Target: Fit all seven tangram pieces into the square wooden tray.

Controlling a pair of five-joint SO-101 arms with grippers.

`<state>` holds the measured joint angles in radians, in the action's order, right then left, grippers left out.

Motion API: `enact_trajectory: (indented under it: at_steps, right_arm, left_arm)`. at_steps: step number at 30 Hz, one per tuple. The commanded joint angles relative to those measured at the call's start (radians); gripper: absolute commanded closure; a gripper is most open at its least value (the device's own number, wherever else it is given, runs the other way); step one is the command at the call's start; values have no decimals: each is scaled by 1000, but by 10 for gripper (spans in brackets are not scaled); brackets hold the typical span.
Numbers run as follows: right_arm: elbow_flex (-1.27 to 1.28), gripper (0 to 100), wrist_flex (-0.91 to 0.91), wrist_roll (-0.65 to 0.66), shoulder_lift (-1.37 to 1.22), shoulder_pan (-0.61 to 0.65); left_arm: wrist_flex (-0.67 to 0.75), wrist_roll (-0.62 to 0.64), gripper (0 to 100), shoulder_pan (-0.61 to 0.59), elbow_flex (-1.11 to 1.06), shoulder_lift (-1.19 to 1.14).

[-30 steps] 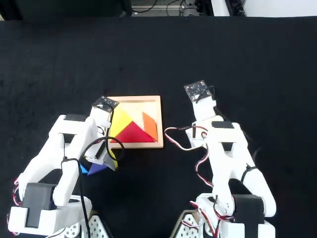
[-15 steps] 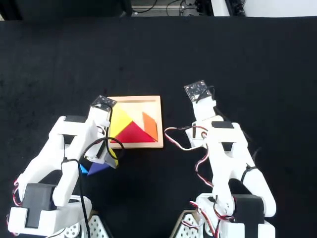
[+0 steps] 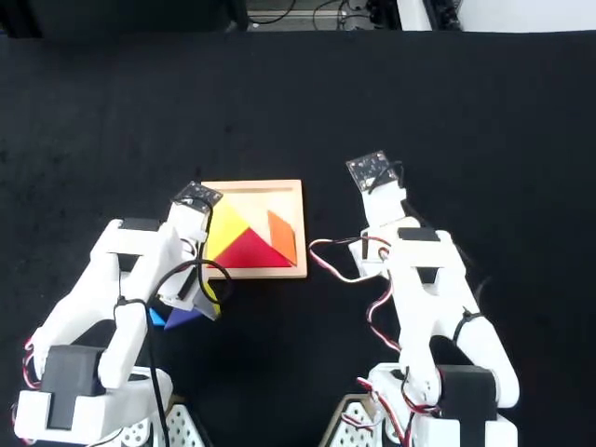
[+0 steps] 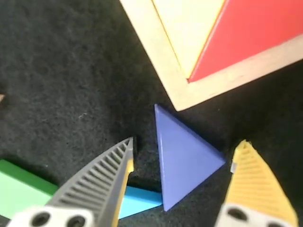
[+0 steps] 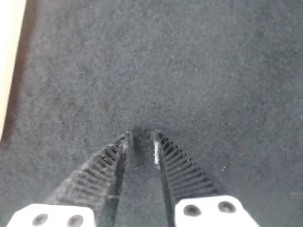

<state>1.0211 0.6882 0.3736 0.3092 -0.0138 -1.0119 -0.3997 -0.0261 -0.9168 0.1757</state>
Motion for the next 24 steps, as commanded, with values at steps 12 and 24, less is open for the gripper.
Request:
enact_trajectory:
  at_steps: [12, 24]
  right_arm:
    - [-45, 917, -14, 12, -4, -8]
    - [-45, 917, -14, 12, -4, -8]
  left_arm:
    - [-9, -5, 745, -16, 1, 3]
    - [-8, 2, 776, -13, -2, 3]
